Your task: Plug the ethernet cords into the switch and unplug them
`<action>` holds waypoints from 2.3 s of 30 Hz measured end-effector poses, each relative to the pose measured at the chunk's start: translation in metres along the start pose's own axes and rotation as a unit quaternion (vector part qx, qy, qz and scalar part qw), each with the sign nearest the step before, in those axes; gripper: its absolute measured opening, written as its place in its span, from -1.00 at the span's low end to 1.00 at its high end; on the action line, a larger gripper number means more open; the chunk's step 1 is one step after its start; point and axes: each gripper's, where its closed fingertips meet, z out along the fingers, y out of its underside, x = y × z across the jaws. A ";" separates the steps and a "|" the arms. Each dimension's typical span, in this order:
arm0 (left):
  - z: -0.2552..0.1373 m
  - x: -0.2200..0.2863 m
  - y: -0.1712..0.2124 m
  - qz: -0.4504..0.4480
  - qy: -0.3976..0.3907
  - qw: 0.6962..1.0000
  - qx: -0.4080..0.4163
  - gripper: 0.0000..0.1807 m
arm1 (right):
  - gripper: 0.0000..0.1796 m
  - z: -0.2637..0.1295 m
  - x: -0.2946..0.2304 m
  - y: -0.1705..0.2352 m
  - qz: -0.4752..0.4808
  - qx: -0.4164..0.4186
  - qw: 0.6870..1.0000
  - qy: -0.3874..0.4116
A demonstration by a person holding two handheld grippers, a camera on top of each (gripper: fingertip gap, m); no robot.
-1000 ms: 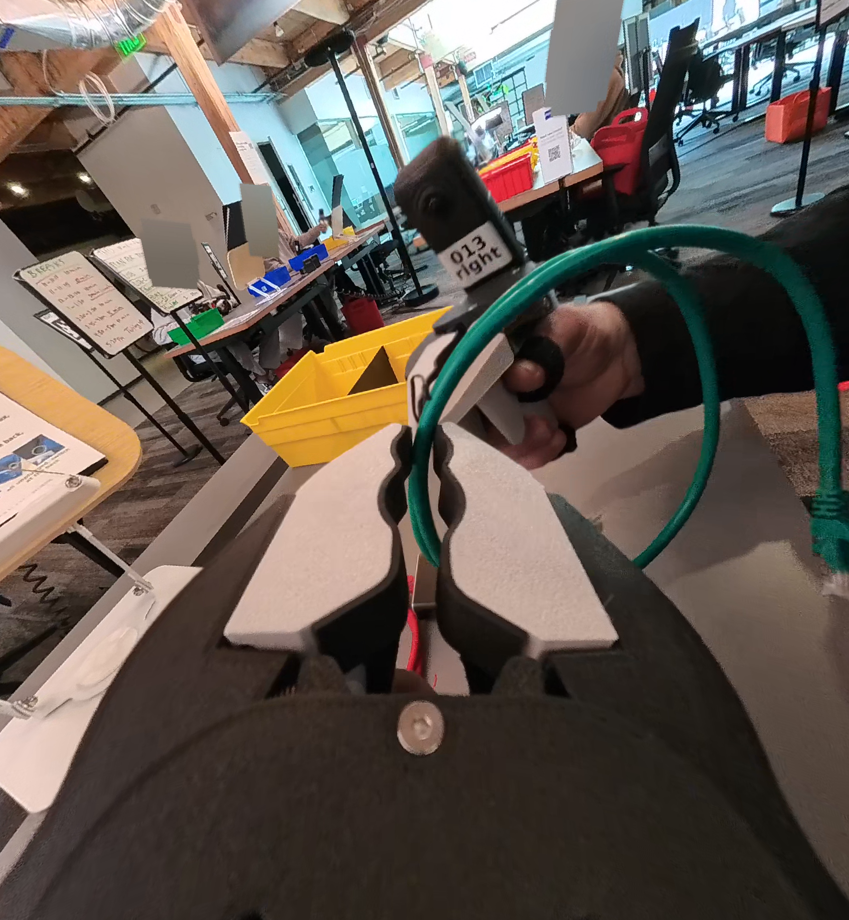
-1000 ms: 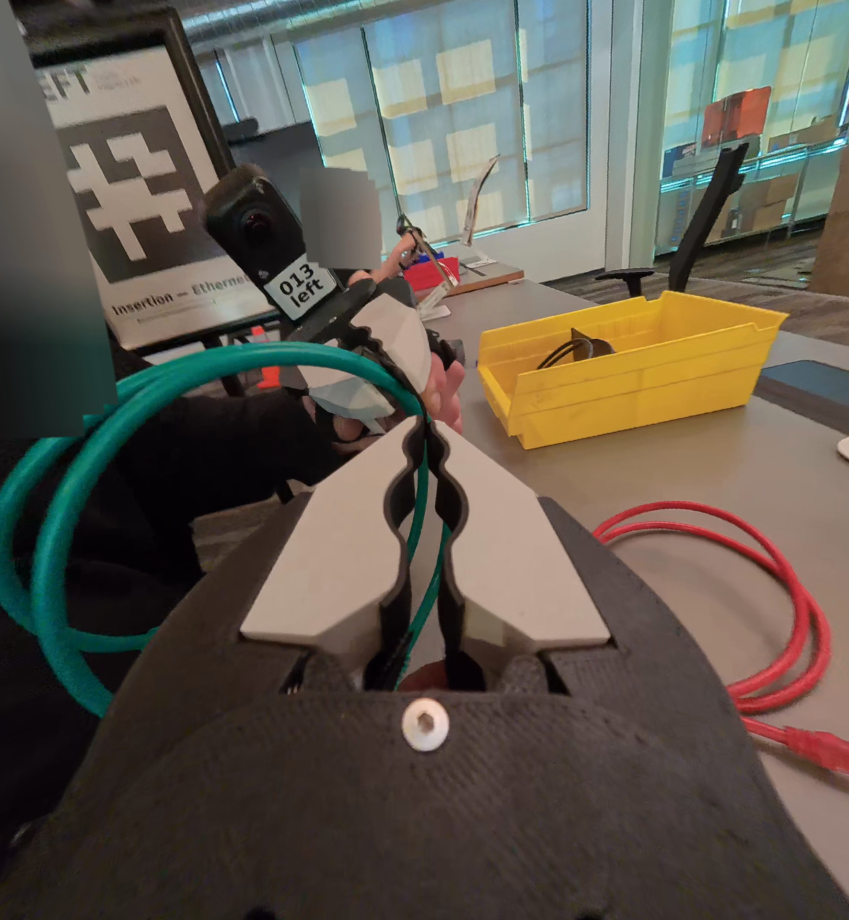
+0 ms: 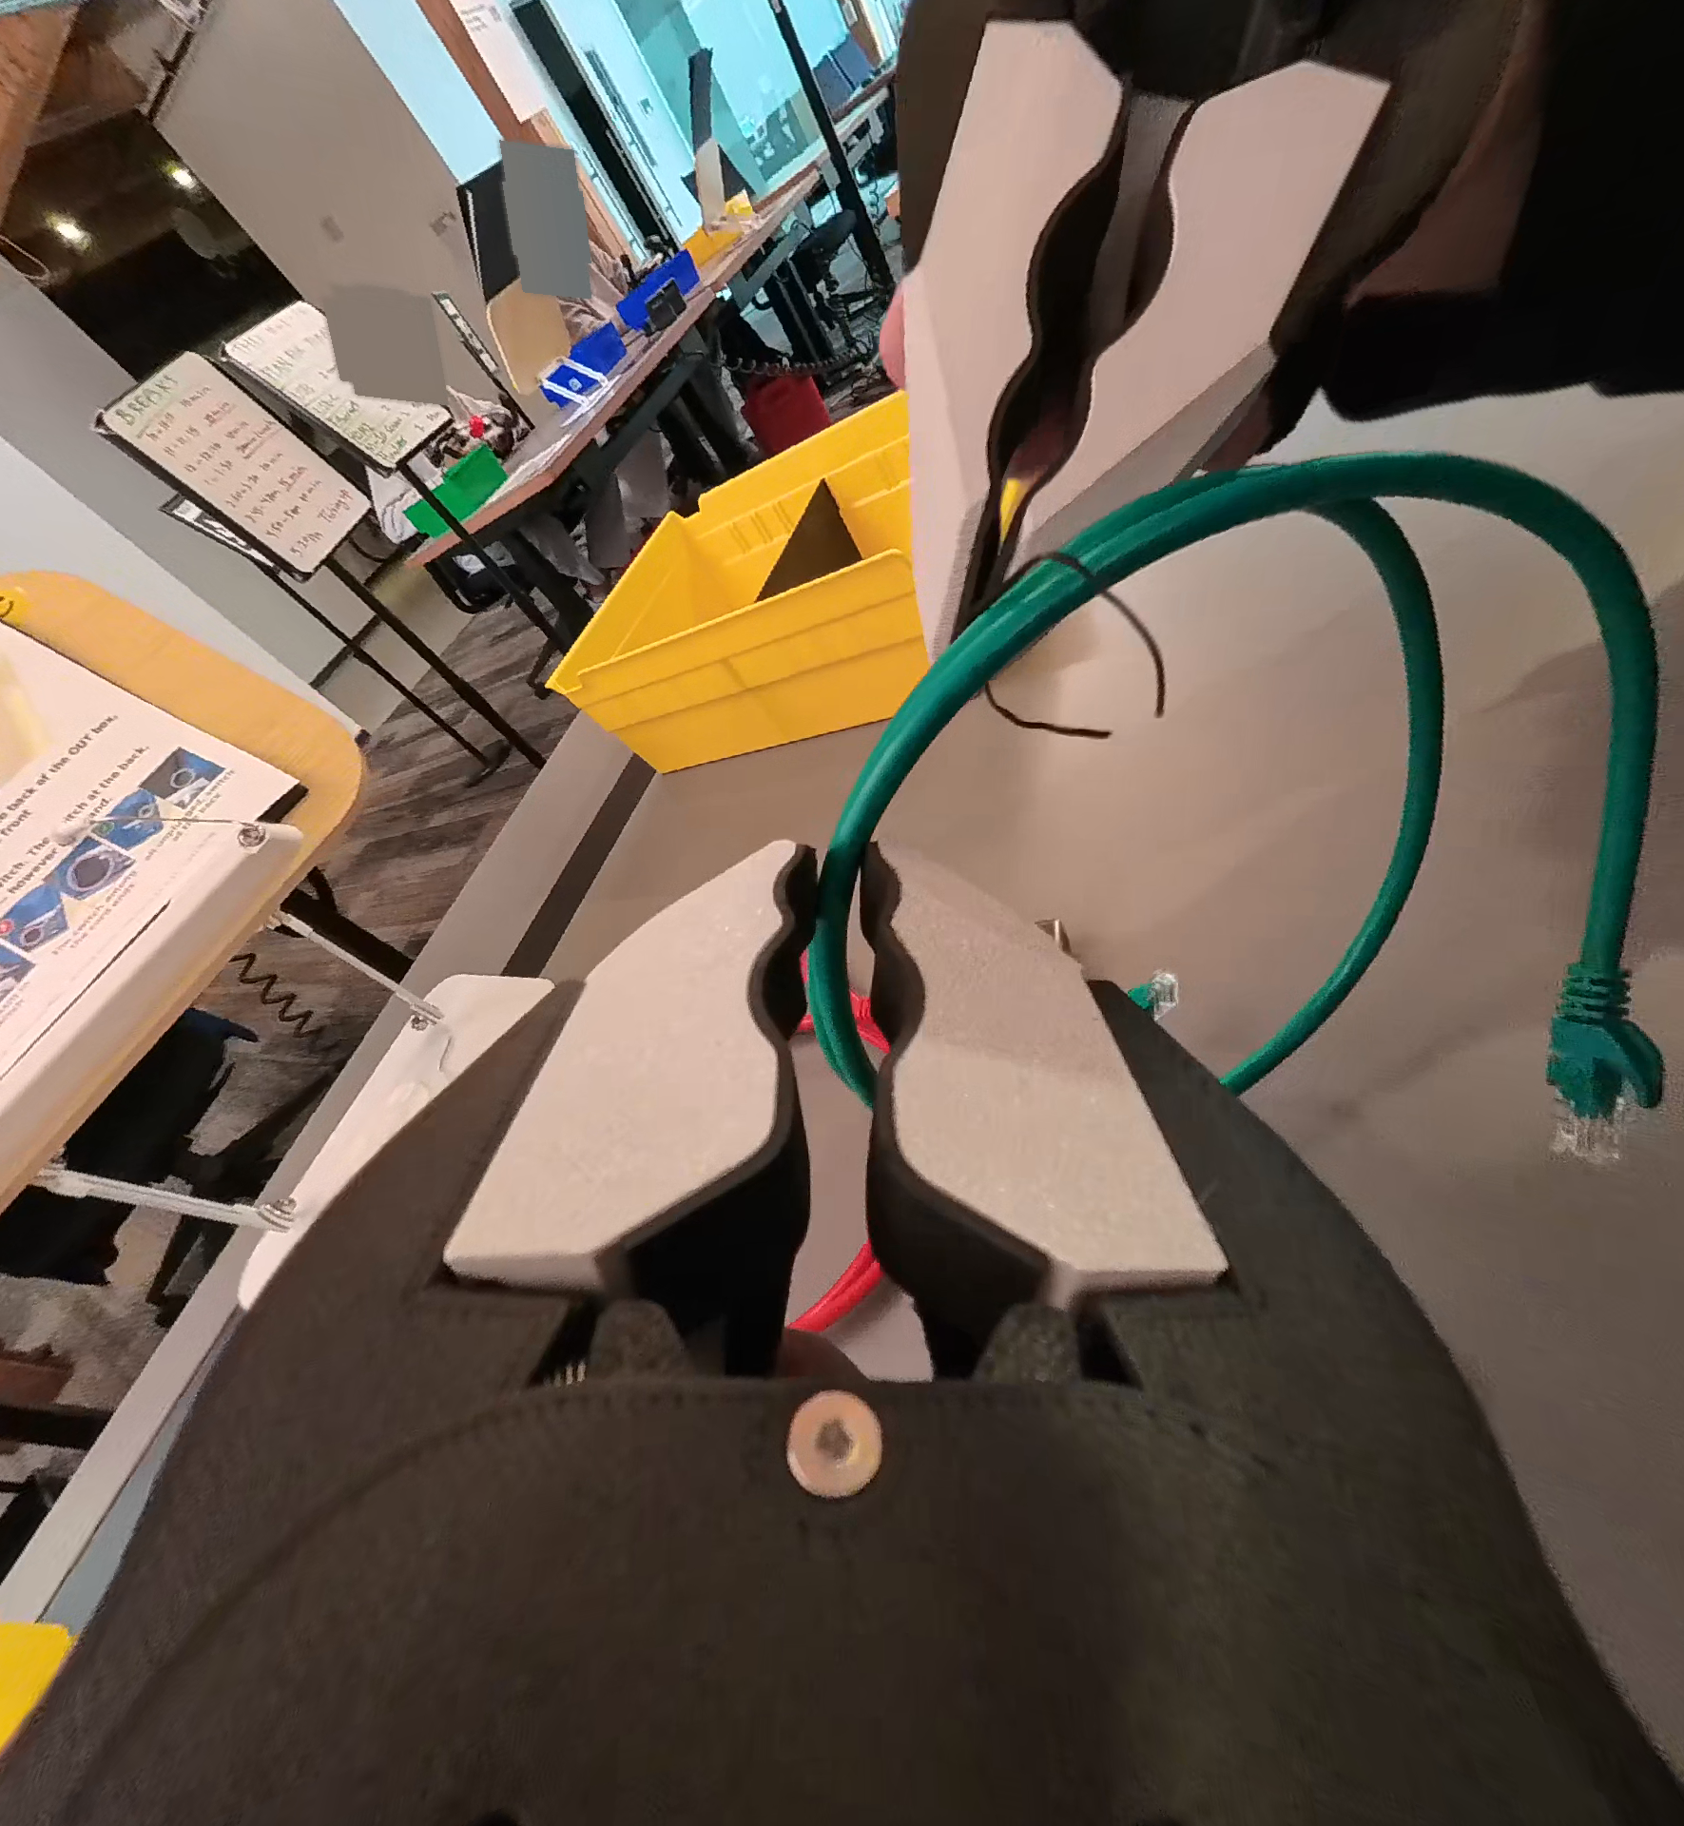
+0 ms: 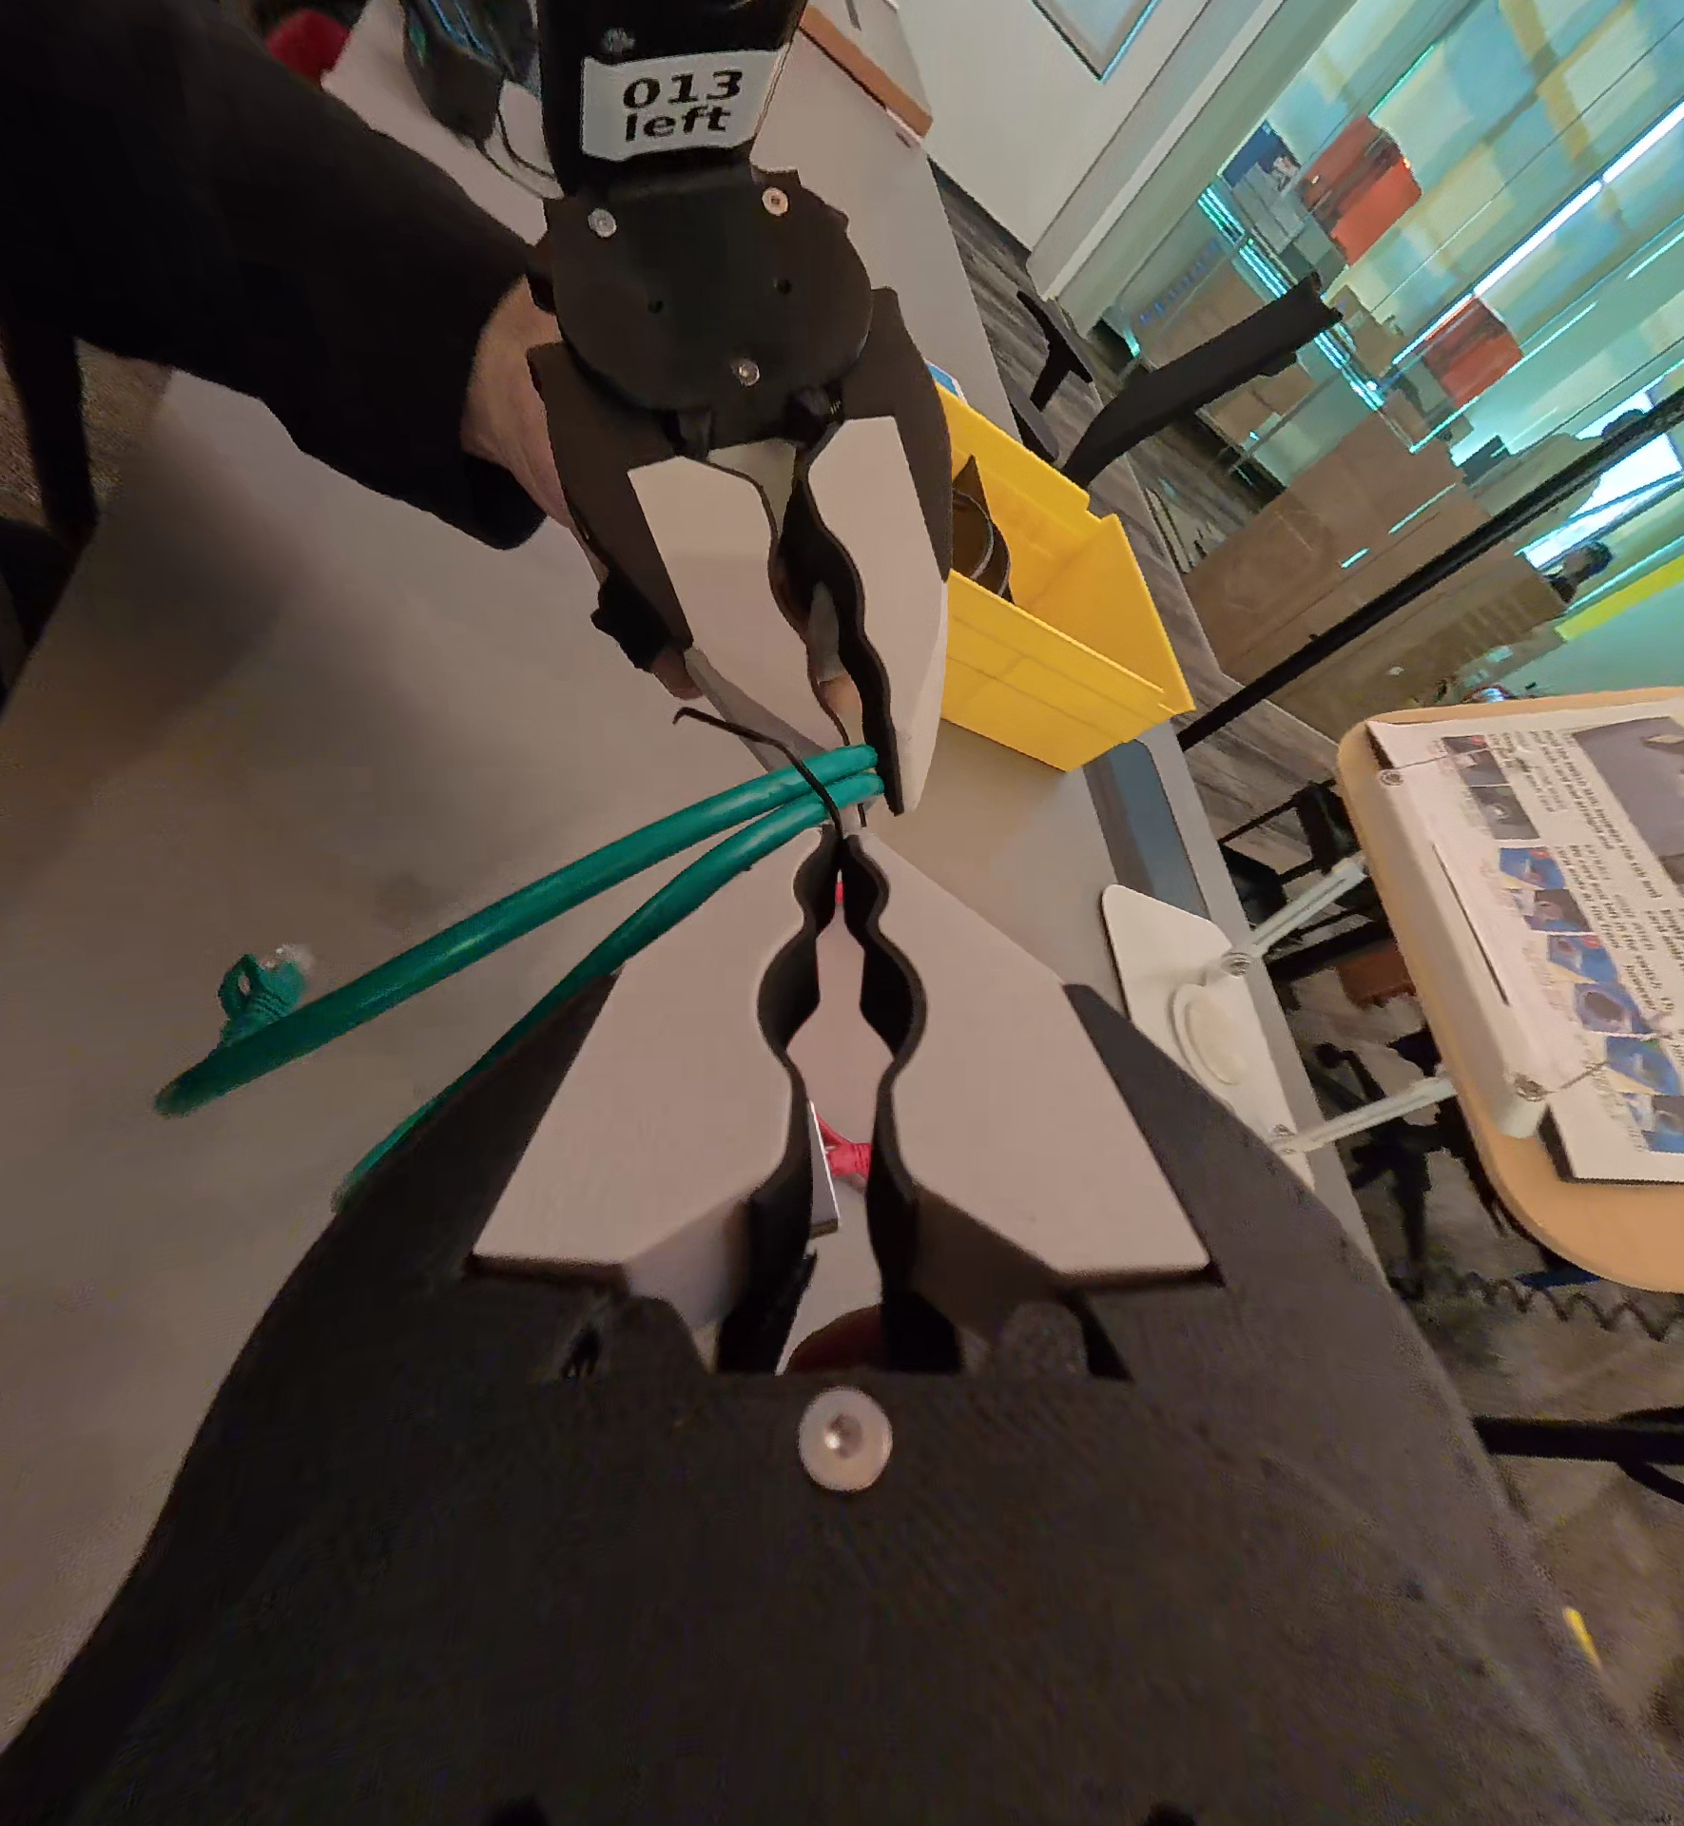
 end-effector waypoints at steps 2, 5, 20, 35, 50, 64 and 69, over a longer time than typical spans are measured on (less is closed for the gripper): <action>0.000 0.000 0.000 0.005 -0.004 1.000 -0.002 -0.91 | -1.00 0.000 0.000 0.001 -0.011 -0.007 1.000 0.004; -0.001 -0.002 -0.002 0.009 -0.012 1.000 0.000 -0.91 | -1.00 -0.001 0.001 -0.001 -0.009 -0.002 1.000 0.006; 0.003 -0.007 0.016 -0.003 -0.025 0.999 -0.035 -0.88 | -1.00 0.007 -0.007 0.004 0.065 0.038 0.997 -0.028; 0.014 -0.008 0.043 -0.046 -0.047 0.994 -0.090 -0.84 | -1.00 0.029 -0.011 0.020 0.216 0.083 0.972 -0.050; 0.011 -0.018 0.046 -0.067 -0.074 0.984 -0.151 -0.84 | -1.00 0.046 -0.003 0.021 0.419 0.156 0.893 -0.047; 0.002 -0.010 0.039 -0.059 -0.014 0.984 -0.170 -0.83 | -1.00 0.053 0.009 0.030 0.515 0.201 0.833 -0.004; 0.002 0.002 0.036 -0.064 0.027 0.985 -0.158 -0.69 | -1.00 0.054 0.011 0.033 0.534 0.210 0.819 -0.004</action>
